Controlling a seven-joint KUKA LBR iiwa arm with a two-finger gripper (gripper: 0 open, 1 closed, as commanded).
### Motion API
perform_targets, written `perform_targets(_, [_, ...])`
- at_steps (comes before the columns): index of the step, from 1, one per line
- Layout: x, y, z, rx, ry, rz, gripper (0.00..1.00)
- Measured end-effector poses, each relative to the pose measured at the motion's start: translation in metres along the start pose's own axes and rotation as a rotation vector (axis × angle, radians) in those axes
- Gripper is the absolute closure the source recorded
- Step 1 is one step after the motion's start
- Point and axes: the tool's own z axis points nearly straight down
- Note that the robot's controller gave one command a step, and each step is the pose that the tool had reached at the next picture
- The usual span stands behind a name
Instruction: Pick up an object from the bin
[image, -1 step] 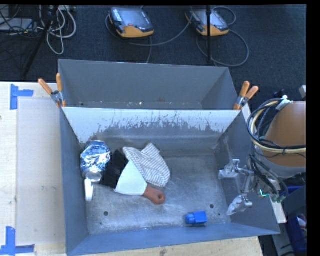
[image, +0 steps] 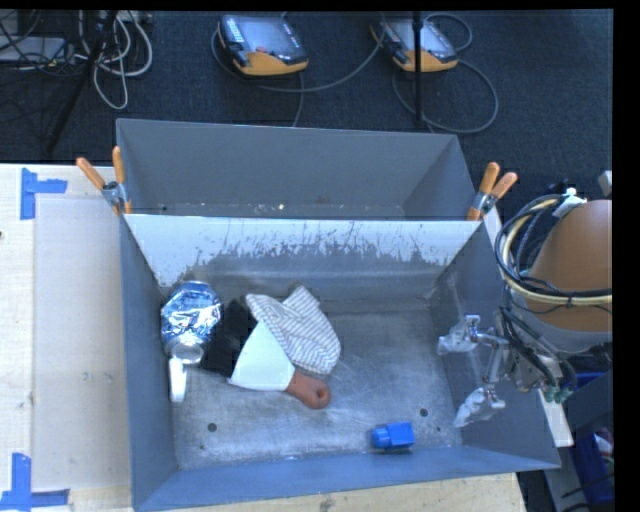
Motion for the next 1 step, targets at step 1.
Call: perform_targets(1, [0.0032, 0.0327, 0.0897, 0.001, -0.003, -0.036, 0.00])
